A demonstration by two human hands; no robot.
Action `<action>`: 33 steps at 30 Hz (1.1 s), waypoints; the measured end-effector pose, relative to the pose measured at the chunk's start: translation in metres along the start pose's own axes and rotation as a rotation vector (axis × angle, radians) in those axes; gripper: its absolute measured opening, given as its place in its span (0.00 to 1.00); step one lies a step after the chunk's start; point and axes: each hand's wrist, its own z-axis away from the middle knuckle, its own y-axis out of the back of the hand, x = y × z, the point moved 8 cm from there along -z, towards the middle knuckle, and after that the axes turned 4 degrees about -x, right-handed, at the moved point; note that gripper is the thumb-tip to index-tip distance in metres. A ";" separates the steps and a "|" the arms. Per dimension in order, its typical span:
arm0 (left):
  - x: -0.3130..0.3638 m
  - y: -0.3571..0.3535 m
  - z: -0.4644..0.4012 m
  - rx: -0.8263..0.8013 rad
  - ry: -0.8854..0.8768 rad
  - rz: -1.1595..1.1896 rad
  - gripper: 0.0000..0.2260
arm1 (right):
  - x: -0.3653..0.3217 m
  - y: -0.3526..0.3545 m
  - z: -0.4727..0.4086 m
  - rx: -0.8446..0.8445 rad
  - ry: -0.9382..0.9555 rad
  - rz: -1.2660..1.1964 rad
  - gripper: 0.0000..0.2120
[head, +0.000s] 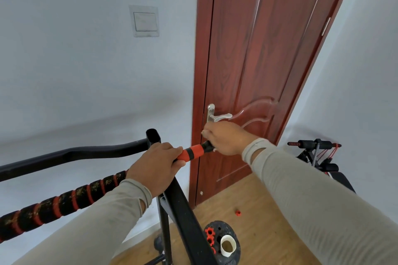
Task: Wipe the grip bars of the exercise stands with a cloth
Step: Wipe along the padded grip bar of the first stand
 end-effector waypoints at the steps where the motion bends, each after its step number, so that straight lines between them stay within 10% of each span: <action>1: 0.000 -0.001 0.000 0.002 -0.005 -0.004 0.21 | 0.016 0.001 0.002 0.000 -0.038 0.057 0.12; 14: -0.002 -0.002 -0.002 0.000 -0.013 0.006 0.20 | -0.027 0.005 0.007 0.132 0.032 -0.104 0.08; 22: -0.001 -0.003 -0.001 -0.024 -0.018 -0.004 0.21 | 0.079 0.011 0.061 0.373 -0.443 -0.126 0.11; 25: -0.001 -0.002 -0.002 -0.030 -0.013 0.003 0.21 | 0.041 0.024 0.062 0.554 -0.338 -0.269 0.12; 29: -0.001 -0.002 -0.002 -0.060 -0.014 -0.026 0.20 | -0.014 -0.008 0.049 0.360 -0.023 -0.086 0.11; 33: 0.000 -0.002 -0.003 -0.083 -0.028 -0.041 0.16 | 0.042 -0.013 0.057 0.389 -0.200 0.029 0.04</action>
